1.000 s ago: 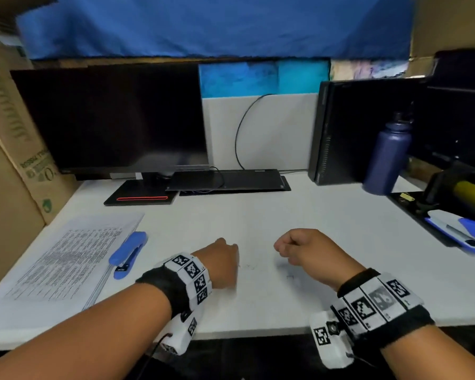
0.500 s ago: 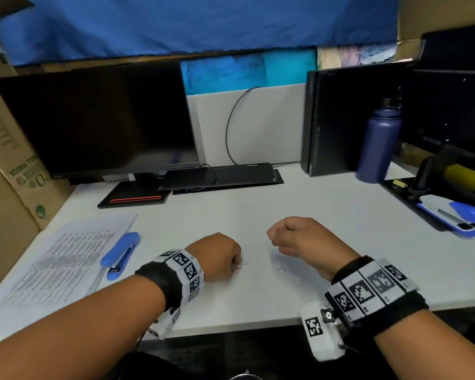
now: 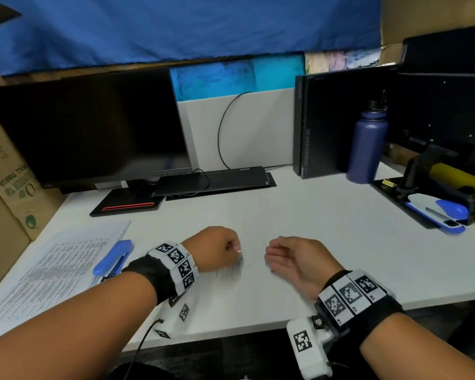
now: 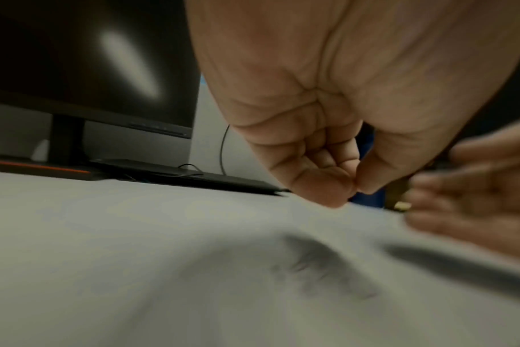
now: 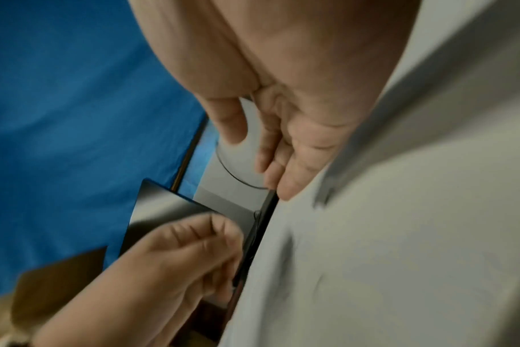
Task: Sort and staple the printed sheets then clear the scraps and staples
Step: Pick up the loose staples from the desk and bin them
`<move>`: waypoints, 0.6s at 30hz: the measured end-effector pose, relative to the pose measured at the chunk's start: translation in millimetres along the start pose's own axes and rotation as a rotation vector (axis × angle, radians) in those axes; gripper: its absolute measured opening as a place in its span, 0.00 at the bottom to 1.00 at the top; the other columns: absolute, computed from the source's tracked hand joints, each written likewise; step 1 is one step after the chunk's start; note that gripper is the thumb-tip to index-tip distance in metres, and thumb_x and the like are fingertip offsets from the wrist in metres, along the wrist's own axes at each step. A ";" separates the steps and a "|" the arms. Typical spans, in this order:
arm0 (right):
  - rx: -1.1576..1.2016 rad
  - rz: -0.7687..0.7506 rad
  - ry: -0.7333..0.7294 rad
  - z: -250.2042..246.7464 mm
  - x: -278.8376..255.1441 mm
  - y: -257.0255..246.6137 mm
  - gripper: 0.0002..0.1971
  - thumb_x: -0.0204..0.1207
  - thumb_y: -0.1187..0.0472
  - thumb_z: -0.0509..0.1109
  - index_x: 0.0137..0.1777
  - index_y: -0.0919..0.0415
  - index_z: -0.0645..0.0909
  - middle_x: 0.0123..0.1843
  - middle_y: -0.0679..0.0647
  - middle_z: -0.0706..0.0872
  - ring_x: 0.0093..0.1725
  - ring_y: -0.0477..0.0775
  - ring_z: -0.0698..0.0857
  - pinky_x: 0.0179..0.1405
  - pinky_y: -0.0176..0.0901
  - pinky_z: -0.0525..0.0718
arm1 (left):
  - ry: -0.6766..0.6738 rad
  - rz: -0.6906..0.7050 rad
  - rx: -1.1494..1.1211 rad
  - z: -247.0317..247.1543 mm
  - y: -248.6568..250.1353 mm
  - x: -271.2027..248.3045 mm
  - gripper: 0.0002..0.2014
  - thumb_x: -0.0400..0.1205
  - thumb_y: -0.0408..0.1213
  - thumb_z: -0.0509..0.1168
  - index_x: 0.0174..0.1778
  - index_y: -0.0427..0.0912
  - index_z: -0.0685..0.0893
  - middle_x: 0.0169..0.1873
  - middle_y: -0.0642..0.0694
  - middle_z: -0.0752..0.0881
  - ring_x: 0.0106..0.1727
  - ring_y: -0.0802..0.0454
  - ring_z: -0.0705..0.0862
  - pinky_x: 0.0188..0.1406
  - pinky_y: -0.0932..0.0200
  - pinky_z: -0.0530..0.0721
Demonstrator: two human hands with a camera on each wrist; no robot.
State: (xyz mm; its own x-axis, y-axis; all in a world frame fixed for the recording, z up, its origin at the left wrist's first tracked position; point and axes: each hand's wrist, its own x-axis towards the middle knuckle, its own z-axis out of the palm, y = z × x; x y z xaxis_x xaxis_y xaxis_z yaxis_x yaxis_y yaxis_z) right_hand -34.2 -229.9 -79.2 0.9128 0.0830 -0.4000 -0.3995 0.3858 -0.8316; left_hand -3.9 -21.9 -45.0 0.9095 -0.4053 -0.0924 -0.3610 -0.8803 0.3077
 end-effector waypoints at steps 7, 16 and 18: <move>0.606 0.278 -0.205 24.4 -14.8 16.2 0.27 0.90 0.51 0.51 0.65 0.77 0.78 0.52 0.73 0.90 0.49 0.69 0.92 0.54 0.66 0.89 | 0.025 0.155 -0.098 -17.5 56.8 -7.9 0.02 0.78 0.41 0.76 0.44 0.49 0.91 0.40 0.54 0.91 0.42 0.59 0.89 0.45 0.60 0.89; 0.610 0.219 -0.084 9.3 -3.1 13.7 0.28 0.90 0.51 0.55 0.63 0.81 0.79 0.59 0.75 0.87 0.58 0.75 0.88 0.47 0.62 0.91 | 0.014 -0.149 0.117 -25.9 -5.0 -6.0 0.14 0.88 0.36 0.60 0.62 0.45 0.90 0.61 0.50 0.89 0.58 0.55 0.86 0.63 0.60 0.81; 0.617 0.181 -0.069 3.9 -2.4 4.5 0.27 0.90 0.51 0.55 0.63 0.81 0.79 0.60 0.75 0.87 0.59 0.75 0.87 0.47 0.60 0.92 | -0.177 -0.256 0.259 -11.6 -17.1 -11.0 0.17 0.88 0.45 0.59 0.64 0.42 0.87 0.59 0.47 0.87 0.58 0.49 0.85 0.59 0.55 0.83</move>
State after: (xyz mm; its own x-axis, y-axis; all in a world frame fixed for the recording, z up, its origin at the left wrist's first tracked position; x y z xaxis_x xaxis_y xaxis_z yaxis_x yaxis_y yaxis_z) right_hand -37.8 -224.8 -80.4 0.8474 0.2468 -0.4701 -0.4434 0.8161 -0.3708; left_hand -5.3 0.4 -38.2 0.9355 -0.1807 -0.3036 -0.1875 -0.9822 0.0067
